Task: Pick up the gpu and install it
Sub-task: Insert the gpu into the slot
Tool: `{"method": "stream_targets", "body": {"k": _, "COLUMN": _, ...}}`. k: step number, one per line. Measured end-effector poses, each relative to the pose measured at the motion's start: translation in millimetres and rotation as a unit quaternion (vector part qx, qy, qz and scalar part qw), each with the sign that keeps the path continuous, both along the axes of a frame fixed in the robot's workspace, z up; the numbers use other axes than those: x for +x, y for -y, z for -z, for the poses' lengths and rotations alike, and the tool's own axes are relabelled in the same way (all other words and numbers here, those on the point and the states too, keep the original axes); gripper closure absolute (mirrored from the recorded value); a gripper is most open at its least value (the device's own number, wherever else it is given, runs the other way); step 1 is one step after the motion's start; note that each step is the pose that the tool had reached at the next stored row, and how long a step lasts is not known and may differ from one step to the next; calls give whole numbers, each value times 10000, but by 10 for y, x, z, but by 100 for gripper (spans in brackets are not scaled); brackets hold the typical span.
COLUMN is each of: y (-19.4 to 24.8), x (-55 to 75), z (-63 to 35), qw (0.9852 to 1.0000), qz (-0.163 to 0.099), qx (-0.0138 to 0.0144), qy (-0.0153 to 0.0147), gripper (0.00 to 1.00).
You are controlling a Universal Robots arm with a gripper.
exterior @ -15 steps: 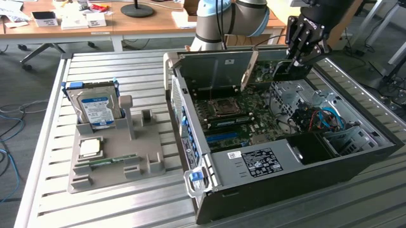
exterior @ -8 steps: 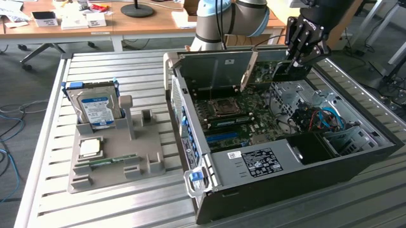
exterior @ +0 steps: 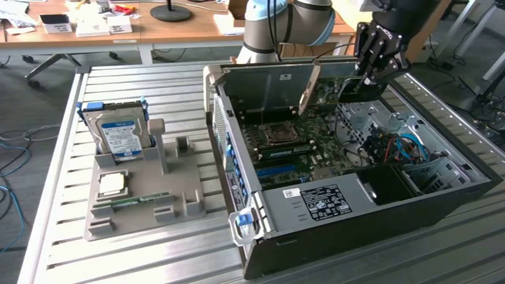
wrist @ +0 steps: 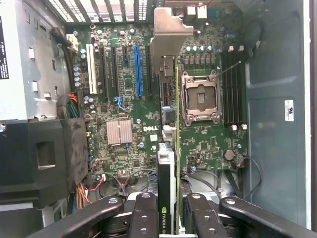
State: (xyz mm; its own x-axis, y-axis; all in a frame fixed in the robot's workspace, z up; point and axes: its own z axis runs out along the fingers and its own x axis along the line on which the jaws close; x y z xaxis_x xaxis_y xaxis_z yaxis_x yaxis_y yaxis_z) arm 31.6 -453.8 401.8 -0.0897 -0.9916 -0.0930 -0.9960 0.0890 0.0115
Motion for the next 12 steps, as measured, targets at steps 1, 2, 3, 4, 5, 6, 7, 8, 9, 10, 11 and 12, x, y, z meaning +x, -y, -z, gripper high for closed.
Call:
{"method": "stream_targets", "body": {"k": 1, "y": 0, "x": 0, "z": 2, "qw": 10000, "qz": 0, "qx": 0, "qy": 0, "gripper": 73}}
{"method": "stream_targets", "body": {"k": 2, "y": 0, "x": 0, "z": 2, "qw": 10000, "qz": 0, "qx": 0, "qy": 0, "gripper": 73}}
{"method": "stream_targets", "body": {"k": 3, "y": 0, "x": 0, "z": 2, "qw": 10000, "qz": 0, "qx": -1, "qy": 0, "gripper": 73}}
{"method": "stream_targets", "body": {"k": 4, "y": 0, "x": 0, "z": 3, "qw": 10000, "qz": 0, "qx": 0, "qy": 0, "gripper": 73}}
{"method": "stream_targets", "body": {"k": 5, "y": 0, "x": 0, "z": 4, "qw": 10000, "qz": 0, "qx": 1, "qy": 0, "gripper": 73}}
{"method": "stream_targets", "body": {"k": 6, "y": 0, "x": 0, "z": 3, "qw": 10000, "qz": 0, "qx": 0, "qy": 0, "gripper": 73}}
{"method": "stream_targets", "body": {"k": 7, "y": 0, "x": 0, "z": 3, "qw": 10000, "qz": 0, "qx": 0, "qy": 0, "gripper": 73}}
{"method": "stream_targets", "body": {"k": 8, "y": 0, "x": 0, "z": 3, "qw": 10000, "qz": 0, "qx": 0, "qy": 0, "gripper": 73}}
{"method": "stream_targets", "body": {"k": 9, "y": 0, "x": 0, "z": 3, "qw": 10000, "qz": 0, "qx": 0, "qy": 0, "gripper": 73}}
{"method": "stream_targets", "body": {"k": 10, "y": 0, "x": 0, "z": 3, "qw": 10000, "qz": 0, "qx": 0, "qy": 0, "gripper": 73}}
{"method": "stream_targets", "body": {"k": 11, "y": 0, "x": 0, "z": 3, "qw": 10000, "qz": 0, "qx": 0, "qy": 0, "gripper": 73}}
{"method": "stream_targets", "body": {"k": 12, "y": 0, "x": -10, "z": 5, "qw": 10000, "qz": 0, "qx": 1, "qy": 0, "gripper": 73}}
